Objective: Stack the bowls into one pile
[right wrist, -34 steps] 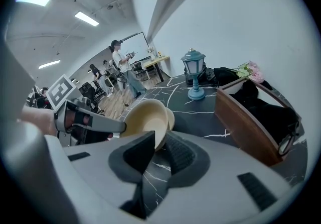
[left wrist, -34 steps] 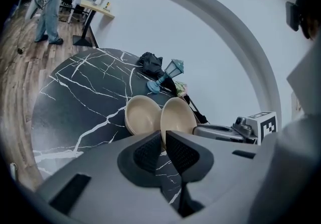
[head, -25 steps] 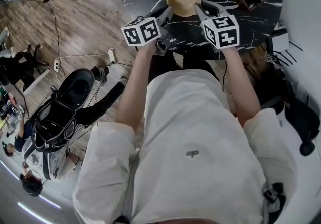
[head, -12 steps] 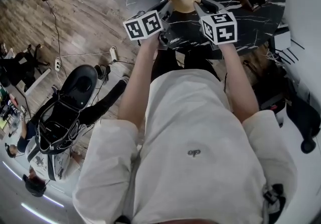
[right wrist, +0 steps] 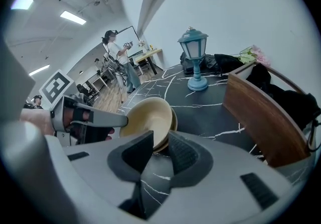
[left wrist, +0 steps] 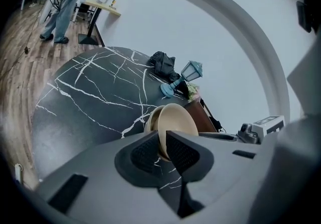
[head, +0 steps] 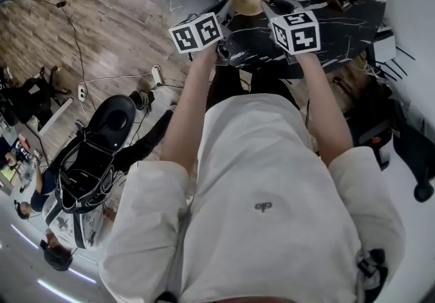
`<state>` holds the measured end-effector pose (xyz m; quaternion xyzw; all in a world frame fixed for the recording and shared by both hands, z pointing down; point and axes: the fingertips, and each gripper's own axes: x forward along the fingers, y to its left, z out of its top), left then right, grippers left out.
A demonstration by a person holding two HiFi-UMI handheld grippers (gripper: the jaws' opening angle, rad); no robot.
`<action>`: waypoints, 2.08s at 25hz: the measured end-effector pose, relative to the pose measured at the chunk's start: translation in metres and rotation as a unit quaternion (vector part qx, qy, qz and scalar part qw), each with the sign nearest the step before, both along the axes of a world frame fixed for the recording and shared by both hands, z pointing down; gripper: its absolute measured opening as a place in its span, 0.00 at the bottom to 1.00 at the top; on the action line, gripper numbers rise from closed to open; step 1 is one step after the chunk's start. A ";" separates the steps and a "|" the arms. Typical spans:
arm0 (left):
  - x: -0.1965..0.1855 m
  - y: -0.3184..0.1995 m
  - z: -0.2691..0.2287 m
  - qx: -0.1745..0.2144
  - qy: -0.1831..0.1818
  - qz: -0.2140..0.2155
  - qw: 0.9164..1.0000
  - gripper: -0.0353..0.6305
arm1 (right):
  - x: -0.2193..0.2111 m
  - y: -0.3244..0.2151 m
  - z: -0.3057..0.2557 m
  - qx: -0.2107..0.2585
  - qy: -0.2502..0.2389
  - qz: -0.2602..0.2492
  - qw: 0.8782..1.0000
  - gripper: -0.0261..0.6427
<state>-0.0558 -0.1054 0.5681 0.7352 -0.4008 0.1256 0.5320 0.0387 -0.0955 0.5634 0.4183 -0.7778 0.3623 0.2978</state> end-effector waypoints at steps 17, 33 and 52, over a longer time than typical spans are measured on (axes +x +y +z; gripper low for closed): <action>-0.014 -0.002 -0.004 0.006 0.005 0.061 0.998 0.12 | 0.007 0.008 -0.002 -0.007 0.035 0.055 0.998 0.20; -0.043 0.003 -0.044 0.153 -0.078 0.206 0.963 0.12 | -0.008 0.038 -0.046 0.033 0.075 0.145 0.986 0.18; 0.001 0.064 -0.138 0.262 -0.137 0.149 0.943 0.11 | 0.025 0.085 -0.122 0.129 0.068 0.042 0.988 0.17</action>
